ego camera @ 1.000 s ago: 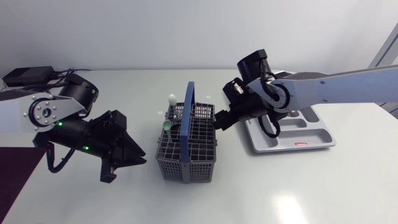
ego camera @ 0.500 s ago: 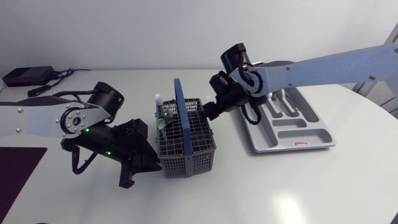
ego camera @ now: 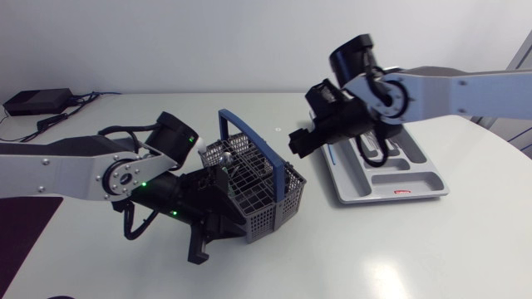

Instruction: Unload the cutlery basket into the drawer organizer.

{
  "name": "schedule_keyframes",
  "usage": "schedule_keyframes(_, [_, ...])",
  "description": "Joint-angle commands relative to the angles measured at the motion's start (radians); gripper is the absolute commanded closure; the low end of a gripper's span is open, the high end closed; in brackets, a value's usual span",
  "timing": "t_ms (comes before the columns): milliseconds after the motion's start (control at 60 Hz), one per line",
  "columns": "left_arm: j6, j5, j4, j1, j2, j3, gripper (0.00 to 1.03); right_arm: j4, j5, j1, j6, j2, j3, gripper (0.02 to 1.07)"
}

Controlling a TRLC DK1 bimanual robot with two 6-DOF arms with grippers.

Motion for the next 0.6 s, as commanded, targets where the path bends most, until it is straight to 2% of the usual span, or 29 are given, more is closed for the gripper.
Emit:
schedule_keyframes(0, [-0.041,0.012,0.015,-0.042,0.047,0.023,0.65,-0.019,-0.009,-0.003,-0.013,-0.157,-0.100,0.16])
schedule_keyframes(67, [-0.041,0.010,0.015,-0.046,0.052,0.026,0.62,-0.042,-0.013,0.000,-0.014,-0.252,-0.155,0.14])
schedule_keyframes(150, [-0.034,0.010,0.013,-0.004,0.018,0.009,0.60,-0.068,-0.030,0.026,-0.013,-0.352,-0.214,0.14])
schedule_keyframes(317, [0.009,0.023,0.001,0.191,-0.128,-0.045,0.57,-0.113,-0.015,0.170,0.050,-0.466,-0.270,0.14])
schedule_keyframes(433, [0.091,0.078,-0.072,0.353,-0.181,-0.033,0.57,-0.122,0.019,0.264,0.075,-0.455,-0.257,0.14])
schedule_keyframes(583, [0.155,0.119,-0.118,0.459,-0.189,-0.020,0.57,-0.114,0.046,0.289,0.068,-0.369,-0.240,0.14])
